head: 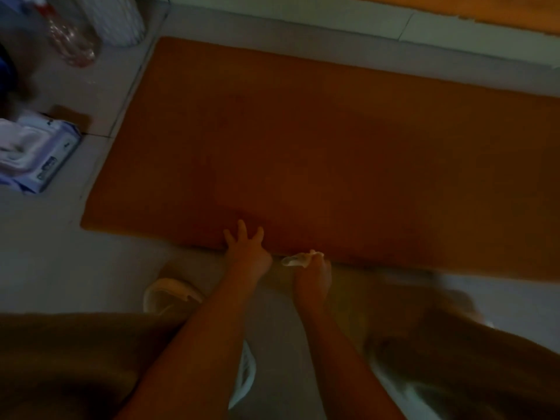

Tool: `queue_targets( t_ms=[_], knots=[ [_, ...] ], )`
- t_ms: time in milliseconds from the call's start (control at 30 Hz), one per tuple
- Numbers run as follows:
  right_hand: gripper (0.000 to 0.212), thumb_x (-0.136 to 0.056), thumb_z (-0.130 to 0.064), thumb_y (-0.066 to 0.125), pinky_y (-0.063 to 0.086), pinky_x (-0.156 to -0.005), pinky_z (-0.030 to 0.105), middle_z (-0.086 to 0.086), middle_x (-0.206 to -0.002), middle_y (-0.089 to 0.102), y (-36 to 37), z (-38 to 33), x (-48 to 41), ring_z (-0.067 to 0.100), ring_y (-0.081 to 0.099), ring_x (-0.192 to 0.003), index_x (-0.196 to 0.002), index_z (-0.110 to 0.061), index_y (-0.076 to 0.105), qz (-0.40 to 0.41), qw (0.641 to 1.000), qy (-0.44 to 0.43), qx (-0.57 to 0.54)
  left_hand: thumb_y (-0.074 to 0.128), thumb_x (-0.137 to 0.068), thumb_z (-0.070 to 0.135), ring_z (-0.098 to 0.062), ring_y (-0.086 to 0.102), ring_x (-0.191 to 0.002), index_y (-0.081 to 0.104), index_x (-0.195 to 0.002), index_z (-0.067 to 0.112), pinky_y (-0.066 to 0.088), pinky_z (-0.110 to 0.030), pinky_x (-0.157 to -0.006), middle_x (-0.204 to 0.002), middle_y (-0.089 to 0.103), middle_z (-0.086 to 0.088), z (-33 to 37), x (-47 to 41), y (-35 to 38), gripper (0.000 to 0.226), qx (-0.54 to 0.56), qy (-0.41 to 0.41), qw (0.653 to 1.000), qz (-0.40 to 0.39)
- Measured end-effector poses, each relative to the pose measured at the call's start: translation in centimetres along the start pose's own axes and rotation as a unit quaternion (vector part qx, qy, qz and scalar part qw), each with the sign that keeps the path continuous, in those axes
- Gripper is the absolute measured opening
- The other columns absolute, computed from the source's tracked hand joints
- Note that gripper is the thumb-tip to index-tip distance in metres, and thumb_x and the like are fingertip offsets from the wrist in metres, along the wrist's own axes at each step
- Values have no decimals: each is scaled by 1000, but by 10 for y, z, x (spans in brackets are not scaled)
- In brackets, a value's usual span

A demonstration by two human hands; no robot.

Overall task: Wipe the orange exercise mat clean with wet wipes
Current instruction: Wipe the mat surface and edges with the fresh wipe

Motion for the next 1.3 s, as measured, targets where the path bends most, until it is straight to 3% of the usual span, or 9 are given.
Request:
queue_targets(
  t_ms=[100, 300, 567, 700, 800, 933, 1033, 1167, 1300],
  knots=[
    [37, -93, -8, 51, 39, -95, 38, 20, -129, 47, 2, 6, -7, 34, 46, -117, -129, 1, 44, -11, 999, -24, 47, 40, -96, 8, -41, -19, -143, 0, -154, 35, 32, -46, -109, -158, -24, -3, 3, -1, 1, 76, -25, -5, 1000, 6],
    [32, -102, -13, 40, 47, -88, 26, 12, -128, 53, 5, 2, -14, 21, 56, -113, -133, -3, 45, 24, 990, 19, 136, 42, -96, 7, -41, -19, -144, -2, -154, 34, 36, -43, -105, -158, -25, -3, 1, -1, 1, 77, -74, -4, 997, 7],
    [34, -102, -24, 43, 49, -78, 24, 9, -121, 56, 9, 0, -16, 18, 58, -105, -129, -5, 51, 69, 974, 13, 217, 42, -97, 11, -45, -12, -144, -1, -154, 32, 32, -47, -109, -159, -20, -7, 4, 1, -1, 74, -111, 14, 994, 7],
    [26, -103, -23, 40, 44, -74, 23, 7, -113, 60, 8, 4, -18, 18, 59, -99, -114, -7, 58, 121, 978, 27, 169, 45, -96, 17, -42, -1, -146, 2, -154, 30, 32, -47, -109, -161, -11, -7, -5, 5, -4, 73, -143, 72, 986, 43],
    [25, -103, -16, 39, 38, -70, 25, 16, -107, 61, 6, 2, -11, 25, 60, -93, -105, 1, 58, 162, 982, 46, 87, 45, -97, 18, -27, 16, -146, 16, -154, 21, 25, -41, -114, -162, 8, -4, -24, 4, -23, 64, -145, 143, 972, 122],
    [26, -101, -10, 40, 34, -70, 28, 20, -105, 61, 5, 2, -5, 30, 59, -93, -105, 6, 60, 193, 979, 71, 7, 46, -98, 26, -26, 7, -148, 15, -154, 19, 15, -47, -118, -162, 7, -6, -90, -5, -62, 64, -127, 63, 966, 215],
    [29, -102, -12, 39, 30, -68, 27, 18, -102, 63, 10, -1, -1, 28, 59, -90, -105, 5, 63, 210, 974, 78, -21, 43, -100, 32, -30, 0, -148, 8, -154, 27, 11, -58, -116, -162, -2, -5, -146, -17, -77, 65, -127, -15, 977, 172],
    [27, -101, -12, 43, 37, -67, 28, 16, -95, 66, 35, -24, 10, 25, 61, -83, -102, 3, 65, 216, 974, 55, -45, 47, -98, 26, -33, -4, -148, 3, -154, 30, 11, -56, -117, -162, -9, -4, -159, -25, -73, 72, -124, 7, 986, 113],
    [31, -102, -18, 42, 31, -60, 25, 10, -82, 64, 83, -60, 25, 16, 55, -70, -89, -2, 66, 178, 983, 15, -51, 48, -97, 23, -35, -5, -147, 2, -154, 30, 13, -54, -118, -162, -11, -4, -158, -29, -75, 73, -113, 22, 989, 88]
  ],
)
Point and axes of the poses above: each hand's wrist, its own x-axis away from the middle knuckle, its own y-axis out of the palm, z = x × y, the point moved 7 cm from there along -x, towards the middle knuckle
